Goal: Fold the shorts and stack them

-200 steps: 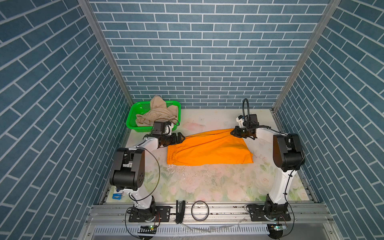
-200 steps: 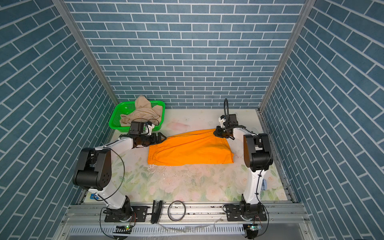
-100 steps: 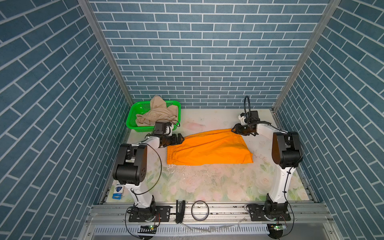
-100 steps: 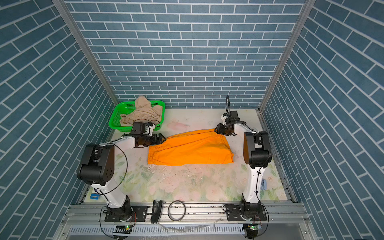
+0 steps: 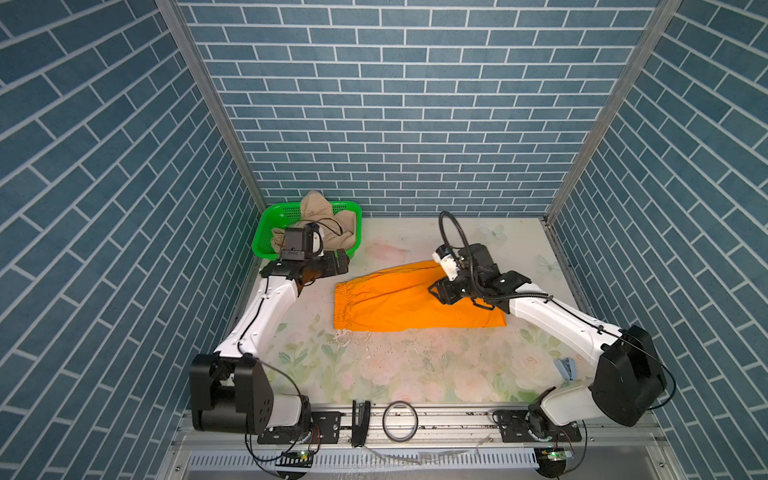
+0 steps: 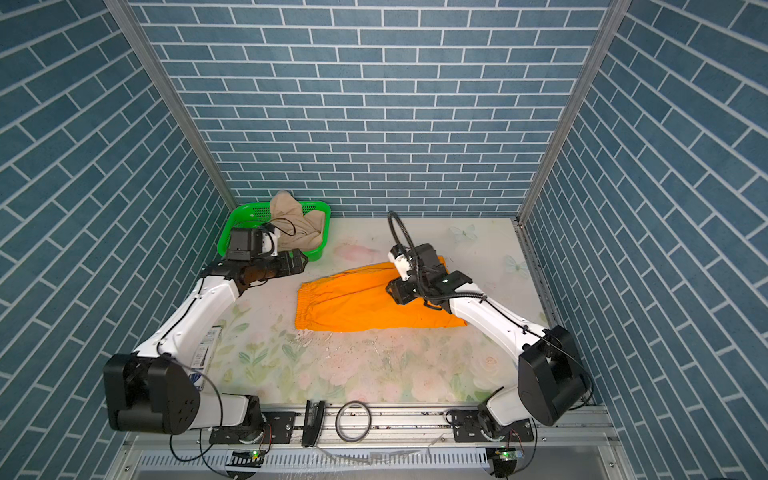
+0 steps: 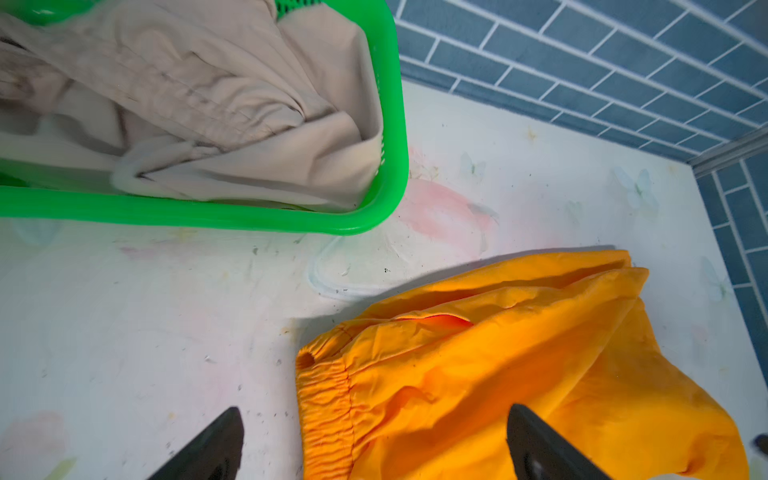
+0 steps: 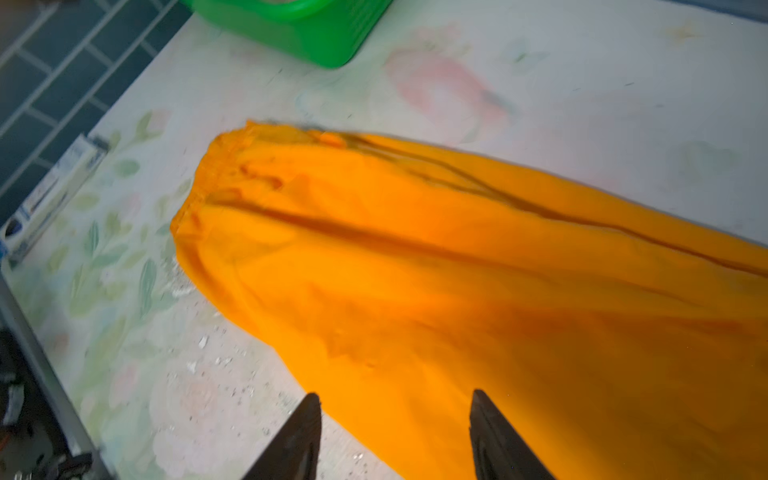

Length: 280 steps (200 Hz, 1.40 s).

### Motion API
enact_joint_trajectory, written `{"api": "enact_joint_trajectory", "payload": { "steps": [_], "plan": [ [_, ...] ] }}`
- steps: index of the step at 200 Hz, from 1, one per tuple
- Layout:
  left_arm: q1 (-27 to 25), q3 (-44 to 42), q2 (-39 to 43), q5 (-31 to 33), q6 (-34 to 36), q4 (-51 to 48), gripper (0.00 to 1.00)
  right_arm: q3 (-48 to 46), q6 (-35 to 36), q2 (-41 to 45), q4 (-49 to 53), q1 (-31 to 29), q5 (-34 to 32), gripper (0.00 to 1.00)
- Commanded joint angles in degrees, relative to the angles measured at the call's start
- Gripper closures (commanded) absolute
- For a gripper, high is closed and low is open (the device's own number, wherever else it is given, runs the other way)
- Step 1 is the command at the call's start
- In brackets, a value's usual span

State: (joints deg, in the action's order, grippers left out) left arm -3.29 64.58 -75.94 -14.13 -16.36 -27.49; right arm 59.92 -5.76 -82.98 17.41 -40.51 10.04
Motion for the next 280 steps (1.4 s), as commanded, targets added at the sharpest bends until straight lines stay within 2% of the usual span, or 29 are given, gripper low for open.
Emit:
{"api": "enact_joint_trajectory", "payload": {
  "steps": [1,22,44,98,127,167,224,280],
  "plan": [
    [3.4,-1.8,6.5,2.3,-2.5,-7.4,0.00,-2.1,6.4,0.0,-7.6,-6.6,-8.3,0.42],
    [6.0,-3.7,12.5,4.4,-2.6,-10.4,0.00,1.1,10.2,-4.8,-11.3,-14.4,-11.6,0.41],
    [8.8,-4.4,16.6,3.7,-0.5,-14.5,0.00,6.7,14.6,-12.3,-12.2,-20.7,-14.4,0.41],
    [13.9,-7.4,19.7,5.6,4.4,-20.9,0.00,17.1,17.5,-25.8,-14.2,-27.3,-12.6,0.38],
    [18.3,-9.3,19.7,-0.3,4.6,-19.6,0.00,23.0,19.8,-31.7,-11.7,-28.8,-12.7,0.37],
    [19.9,-10.3,18.5,-3.8,3.7,-18.0,0.00,28.5,23.2,-37.4,-8.5,-29.4,-13.9,0.36],
    [20.3,-10.4,17.8,-5.2,4.1,-17.9,0.00,35.2,29.2,-44.7,-5.0,-29.4,-17.2,0.34],
    [21.1,-10.5,17.4,-5.9,4.1,-17.8,0.00,37.5,34.2,-48.5,-5.1,-29.4,-20.1,0.33]
  ]
}}
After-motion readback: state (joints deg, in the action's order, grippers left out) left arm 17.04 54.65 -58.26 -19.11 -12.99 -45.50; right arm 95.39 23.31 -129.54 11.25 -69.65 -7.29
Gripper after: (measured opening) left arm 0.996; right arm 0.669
